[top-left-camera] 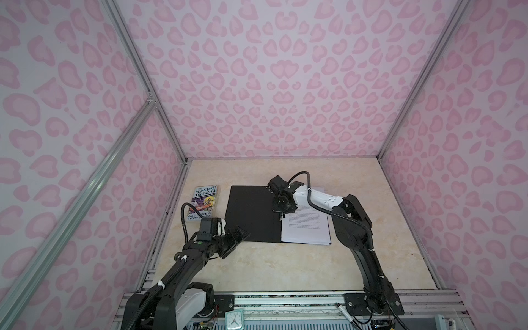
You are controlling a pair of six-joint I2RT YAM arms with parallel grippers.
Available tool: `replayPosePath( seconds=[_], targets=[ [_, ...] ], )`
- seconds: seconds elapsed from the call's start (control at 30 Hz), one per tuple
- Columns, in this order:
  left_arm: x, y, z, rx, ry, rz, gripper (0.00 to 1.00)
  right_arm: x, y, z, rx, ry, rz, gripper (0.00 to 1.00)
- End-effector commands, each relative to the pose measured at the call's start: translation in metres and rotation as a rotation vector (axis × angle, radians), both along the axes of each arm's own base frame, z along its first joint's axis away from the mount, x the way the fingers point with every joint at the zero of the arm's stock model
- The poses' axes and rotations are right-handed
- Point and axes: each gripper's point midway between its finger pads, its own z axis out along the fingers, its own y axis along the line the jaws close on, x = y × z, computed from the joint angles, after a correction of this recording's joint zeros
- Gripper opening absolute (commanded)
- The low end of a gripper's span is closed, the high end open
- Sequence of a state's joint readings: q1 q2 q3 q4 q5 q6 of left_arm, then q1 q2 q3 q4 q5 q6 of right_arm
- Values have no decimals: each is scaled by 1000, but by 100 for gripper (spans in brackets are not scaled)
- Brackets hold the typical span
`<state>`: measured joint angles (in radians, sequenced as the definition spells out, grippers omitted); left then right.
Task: Put the files into the folder
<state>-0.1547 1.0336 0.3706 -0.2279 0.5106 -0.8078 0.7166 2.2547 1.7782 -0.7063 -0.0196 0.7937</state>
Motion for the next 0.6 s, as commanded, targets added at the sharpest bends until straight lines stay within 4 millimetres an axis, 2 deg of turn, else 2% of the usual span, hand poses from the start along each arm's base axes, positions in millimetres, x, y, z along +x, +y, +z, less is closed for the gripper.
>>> replayPosePath(
  seconds=[0.0, 0.27, 0.43, 0.57],
  targets=[
    [5, -15, 6, -69, -38, 7, 96, -5, -7, -3, 0, 27, -26, 0],
    [5, -31, -4, -112, -35, 62, 97, -6, -13, 14, 70, 24, -50, 0],
    [8, -29, -11, -130, -38, 138, 98, -11, -15, 18, 102, 35, -54, 0],
    [18, -29, -5, -156, -88, 181, 97, -13, -17, 21, 142, 43, -61, 0]
  ],
)
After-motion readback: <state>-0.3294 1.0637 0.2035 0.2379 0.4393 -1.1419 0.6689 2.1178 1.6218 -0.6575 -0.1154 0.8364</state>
